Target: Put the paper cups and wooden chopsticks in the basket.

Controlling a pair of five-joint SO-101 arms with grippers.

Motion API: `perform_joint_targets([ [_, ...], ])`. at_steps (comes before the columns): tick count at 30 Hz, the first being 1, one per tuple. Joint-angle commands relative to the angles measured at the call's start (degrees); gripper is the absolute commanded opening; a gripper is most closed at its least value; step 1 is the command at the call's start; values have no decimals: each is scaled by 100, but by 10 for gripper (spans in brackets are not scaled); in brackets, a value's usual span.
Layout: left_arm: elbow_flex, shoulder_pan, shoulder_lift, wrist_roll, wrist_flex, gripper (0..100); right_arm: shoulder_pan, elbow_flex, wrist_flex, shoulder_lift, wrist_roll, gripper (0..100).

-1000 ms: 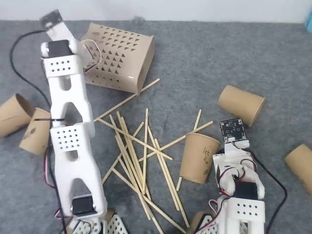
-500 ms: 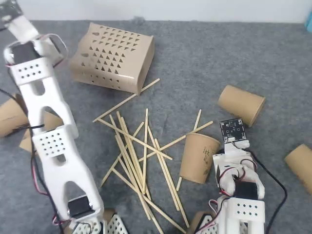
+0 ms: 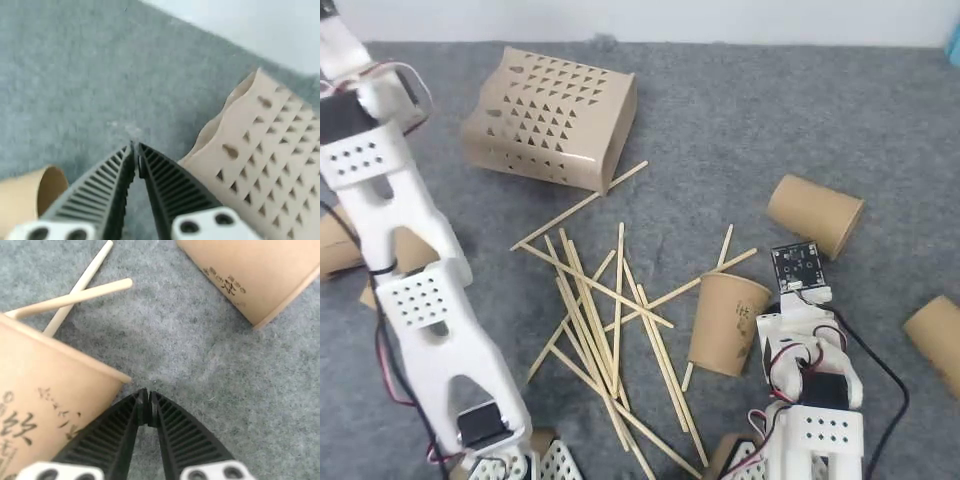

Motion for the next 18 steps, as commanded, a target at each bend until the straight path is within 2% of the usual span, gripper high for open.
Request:
perform_joint_targets([
  [1, 1473, -9, -993, -105, 229, 11, 75, -26, -145, -75, 62, 9],
  [4, 2712, 44, -1618, -141, 220, 11, 75, -26, -145, -75, 62, 9],
  [10, 4945, 237, -2716, -695, 167, 12, 75, -26, -145, -75, 62, 9],
  [18, 6492, -9, -3622, -730, -1292, 12, 75, -26, -136, -75, 62, 9],
])
